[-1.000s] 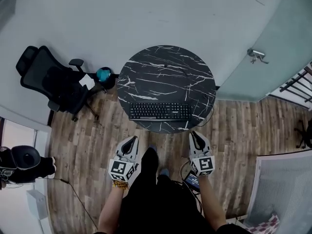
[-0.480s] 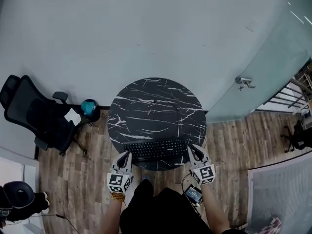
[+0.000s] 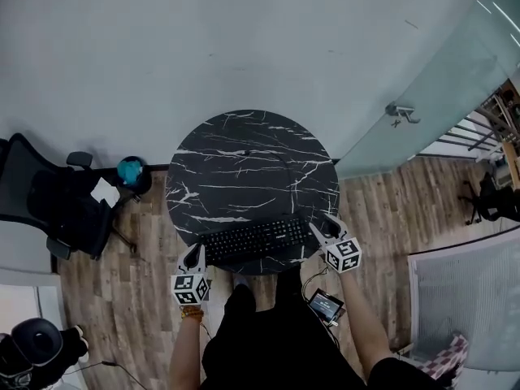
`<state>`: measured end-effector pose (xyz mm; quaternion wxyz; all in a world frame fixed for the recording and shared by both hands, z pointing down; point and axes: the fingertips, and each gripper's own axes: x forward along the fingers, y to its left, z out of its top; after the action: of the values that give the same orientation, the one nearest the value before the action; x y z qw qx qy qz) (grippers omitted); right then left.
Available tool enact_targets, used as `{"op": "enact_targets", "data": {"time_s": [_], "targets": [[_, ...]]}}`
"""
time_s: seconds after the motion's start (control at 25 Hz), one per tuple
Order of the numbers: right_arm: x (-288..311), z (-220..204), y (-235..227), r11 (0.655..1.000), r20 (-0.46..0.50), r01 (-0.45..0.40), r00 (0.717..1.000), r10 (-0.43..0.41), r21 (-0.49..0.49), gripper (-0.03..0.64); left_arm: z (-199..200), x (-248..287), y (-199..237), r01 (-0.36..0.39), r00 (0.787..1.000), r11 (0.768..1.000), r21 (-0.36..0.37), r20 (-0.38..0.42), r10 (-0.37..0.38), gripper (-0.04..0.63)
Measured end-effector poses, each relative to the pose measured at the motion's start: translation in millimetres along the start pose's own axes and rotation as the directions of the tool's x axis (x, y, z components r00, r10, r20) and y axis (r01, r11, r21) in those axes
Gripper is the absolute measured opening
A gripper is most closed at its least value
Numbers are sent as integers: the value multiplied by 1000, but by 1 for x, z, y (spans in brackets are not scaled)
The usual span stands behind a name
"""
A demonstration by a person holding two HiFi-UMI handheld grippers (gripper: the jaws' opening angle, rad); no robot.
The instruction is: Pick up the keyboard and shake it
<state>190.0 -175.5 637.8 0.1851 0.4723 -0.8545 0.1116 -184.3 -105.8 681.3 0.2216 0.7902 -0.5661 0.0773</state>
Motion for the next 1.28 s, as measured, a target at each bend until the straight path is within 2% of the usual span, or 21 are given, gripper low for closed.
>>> {"op": "enact_targets", "data": {"time_s": [0.16, 0.28, 0.44, 0.72, 0.96, 1.08, 1.28], "targets": [[26, -49, -13, 996, -102, -31, 994, 40, 84, 231, -31, 12, 23, -47, 997, 999, -15, -66, 46, 18], [37, -88, -9, 989, -188, -68, 978, 92, 129, 253, -60, 17, 28, -55, 988, 997, -45, -148, 48, 26], [58, -124, -9, 981, -238, -78, 964, 120, 177, 255, -102, 26, 40, -67, 961, 994, -87, -273, 41, 148], [80, -164, -22, 972, -314, -60, 940, 131, 225, 258, -149, 26, 57, -130, 911, 985, -111, -407, 75, 180], [86, -190, -19, 943, -358, -58, 916, 180, 327, 262, -162, 29, 52, -123, 898, 979, -160, -438, 41, 186], [88, -195, -16, 931, -355, -56, 915, 193, 362, 264, -172, 33, 47, -107, 885, 980, -168, -465, 17, 186], [87, -197, -14, 945, -366, -32, 917, 157, 325, 264, -176, 35, 42, -103, 889, 973, -206, -457, -2, 186]]}}
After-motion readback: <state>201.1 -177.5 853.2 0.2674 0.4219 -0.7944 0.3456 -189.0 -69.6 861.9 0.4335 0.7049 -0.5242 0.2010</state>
